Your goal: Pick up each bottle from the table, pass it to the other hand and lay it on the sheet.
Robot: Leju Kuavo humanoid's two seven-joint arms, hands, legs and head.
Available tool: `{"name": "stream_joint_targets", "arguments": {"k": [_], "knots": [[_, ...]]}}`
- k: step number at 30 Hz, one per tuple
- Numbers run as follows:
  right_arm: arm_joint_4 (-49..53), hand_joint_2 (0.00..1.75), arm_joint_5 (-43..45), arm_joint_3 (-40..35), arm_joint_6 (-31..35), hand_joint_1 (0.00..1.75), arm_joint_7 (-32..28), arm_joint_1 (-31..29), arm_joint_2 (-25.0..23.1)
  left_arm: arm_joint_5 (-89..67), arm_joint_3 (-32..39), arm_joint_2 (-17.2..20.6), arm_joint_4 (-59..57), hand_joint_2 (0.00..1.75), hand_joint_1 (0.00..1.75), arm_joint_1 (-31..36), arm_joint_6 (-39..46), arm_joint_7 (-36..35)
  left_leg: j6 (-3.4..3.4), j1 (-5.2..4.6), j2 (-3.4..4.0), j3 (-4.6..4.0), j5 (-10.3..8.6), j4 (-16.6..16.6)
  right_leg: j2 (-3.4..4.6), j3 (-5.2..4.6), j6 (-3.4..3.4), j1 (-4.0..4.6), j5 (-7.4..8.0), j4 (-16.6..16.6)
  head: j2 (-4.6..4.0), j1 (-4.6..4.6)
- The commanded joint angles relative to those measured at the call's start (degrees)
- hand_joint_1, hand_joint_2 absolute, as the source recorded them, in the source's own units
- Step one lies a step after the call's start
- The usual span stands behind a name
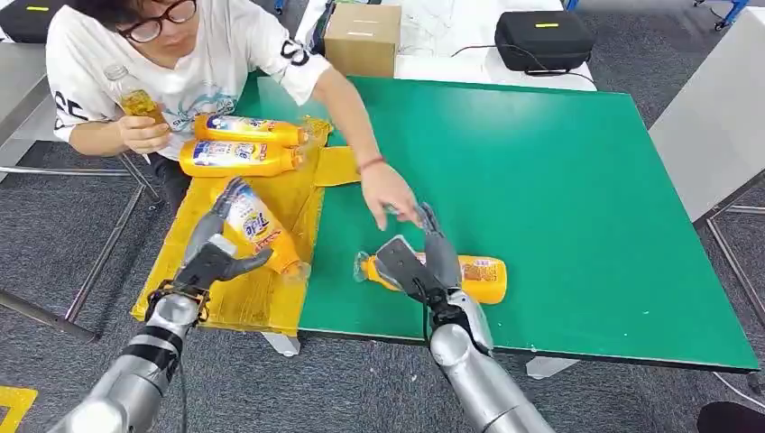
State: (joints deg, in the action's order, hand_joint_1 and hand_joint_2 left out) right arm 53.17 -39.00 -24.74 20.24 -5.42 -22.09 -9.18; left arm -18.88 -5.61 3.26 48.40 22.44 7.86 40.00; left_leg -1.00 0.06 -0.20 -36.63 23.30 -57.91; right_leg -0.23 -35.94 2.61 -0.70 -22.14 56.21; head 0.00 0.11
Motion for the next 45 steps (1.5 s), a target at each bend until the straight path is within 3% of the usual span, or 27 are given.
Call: {"name": "stream_joint_targets", "arguments": {"k": [1, 9, 14, 15, 19, 21, 22, 23, 30, 37, 40, 43, 45], "knots": [[-8.61, 1.75, -3.03, -1.01, -0.18, 0.0, 1.93, -2.46, 4.15, 2.35, 10.46, -5.38, 5.59, 1.75, 0.0, -3.0, -3.18, 0.0, 0.02, 0.0, -0.03, 0.15, 0.04, 0.04, -0.03, 0.16, -0.03, 0.0, -0.05, -0.05, 0.0, 0.02], [-3.5, 1.75, -17.37, -0.61, -5.25, 0.0, 11.14, 0.45, 10.19, 4.47, 11.16, -9.17, 6.09, 1.75, 0.0, -2.8, -9.87, 0.0, 0.0, 0.02, -0.16, 0.22, 0.06, 0.05, -0.16, 0.28, -0.03, 0.03, -0.09, -0.07, 0.0, 0.0], [-0.58, 1.75, -21.8, -0.52, -9.89, 0.0, 13.4, 0.7, 12.53, 5.09, 11.48, -9.45, 7.12, 1.75, 0.0, -3.36, -11.51, 0.0, -0.01, 0.0, -0.21, 0.19, 0.05, 0.03, -0.2, 0.28, -0.02, 0.01, -0.09, -0.06, 0.0, 0.02], [0.0, 1.75, -23.52, -1.6, -14.44, 0.0, 14.43, 0.08, 14.47, 5.14, 11.84, -9.45, 7.01, 1.75, 0.0, -3.39, -12.4, 0.0, 0.0, 0.01, -0.22, 0.34, 0.14, -0.01, -0.2, 0.45, -0.05, 0.01, -0.17, -0.03, 0.0, 0.0], [0.16, 1.75, -23.5, -1.26, -14.83, 0.0, 14.4, -0.1, 15.02, 5.07, 11.96, -9.44, 6.9, 1.75, 0.0, -3.33, -12.61, 0.0, 0.02, -0.04, -0.17, 0.38, 0.12, 0.03, -0.16, 0.48, -0.04, -0.02, -0.12, -0.09, 0.0, 0.0], [-2.37, 1.75, -24.47, -3.26, -19.72, 0.03, 14.59, -2.47, 16.37, 4.81, 11.67, -9.37, 6.32, 1.75, 0.0, -2.93, -13.63, 0.0, 0.0, -0.05, -0.1, 0.23, 0.05, 0.02, -0.08, 0.31, -0.02, -0.04, -0.04, -0.08, 0.0, 0.0], [-3.08, 1.75, -23.53, -3.03, -20.85, 1.36, 13.84, -3.32, 16.72, 4.9, 11.44, -9.33, 6.33, 1.75, 0.0, -2.86, -14.13, 0.0, 0.02, -0.04, -0.08, 0.38, 0.14, -0.02, -0.07, 0.47, -0.06, -0.02, -0.11, -0.05, 0.0, 0.0], [-5.12, 1.75, -23.77, -4.09, -22.49, 1.75, 13.39, -5.1, 17.35, 5.32, 11.35, -9.37, 5.95, 1.75, 0.0, -2.61, -14.73, 0.0, 0.01, -0.06, -0.07, 0.28, 0.08, 0.0, -0.06, 0.35, -0.03, -0.05, -0.06, -0.04, 0.0, 0.0], [-13.52, 1.75, -13.87, -3.51, -27.32, 1.75, 4.5, -10.56, 16.18, 7.58, 9.35, -8.75, 4.34, 1.75, 0.0, -1.03, -16.13, 0.0, 0.0, -0.03, -0.07, 0.32, 0.03, 0.01, -0.08, 0.36, -0.03, -0.02, -0.01, -0.09, 0.0, 0.0], [-14.71, 1.75, -8.81, -3.13, -27.22, 1.75, 1.94, -10.47, 15.7, 8.46, 8.33, -8.5, 3.03, 1.75, 0.0, 0.04, -16.18, 0.0, -0.04, -0.04, -0.07, 0.3, 0.0, 0.03, -0.08, 0.35, 0.03, -0.02, 0.04, -0.1, 0.0, 0.0], [-13.82, 1.75, -2.55, 0.08, -23.79, 1.75, -0.54, -8.57, 13.33, 8.67, 7.7, -8.73, 0.08, 1.75, 0.0, 1.61, -15.43, 0.0, -0.03, -0.03, -0.09, 0.35, 0.01, 0.04, -0.1, 0.4, 0.02, -0.01, 0.02, -0.1, 0.0, -0.02], [-13.67, 1.75, -2.59, -0.15, -23.26, 1.75, -0.32, -8.21, 12.79, 8.63, 7.63, -8.87, -0.06, 1.75, 0.0, 1.72, -15.31, 0.0, 0.03, 0.01, -0.08, 0.57, 0.09, 0.08, -0.09, 0.61, -0.05, 0.03, -0.05, -0.13, 0.0, 0.0], [-11.04, 1.75, -0.35, 1.45, -18.79, 1.75, -0.98, -6.15, 10.91, 8.08, 7.49, -9.14, -2.48, 1.75, 0.0, 2.58, -14.0, -0.08, 0.0, -0.02, -0.02, 0.41, 0.05, 0.05, -0.03, 0.43, -0.01, 0.01, 0.01, -0.09, 0.0, 0.0]]}}
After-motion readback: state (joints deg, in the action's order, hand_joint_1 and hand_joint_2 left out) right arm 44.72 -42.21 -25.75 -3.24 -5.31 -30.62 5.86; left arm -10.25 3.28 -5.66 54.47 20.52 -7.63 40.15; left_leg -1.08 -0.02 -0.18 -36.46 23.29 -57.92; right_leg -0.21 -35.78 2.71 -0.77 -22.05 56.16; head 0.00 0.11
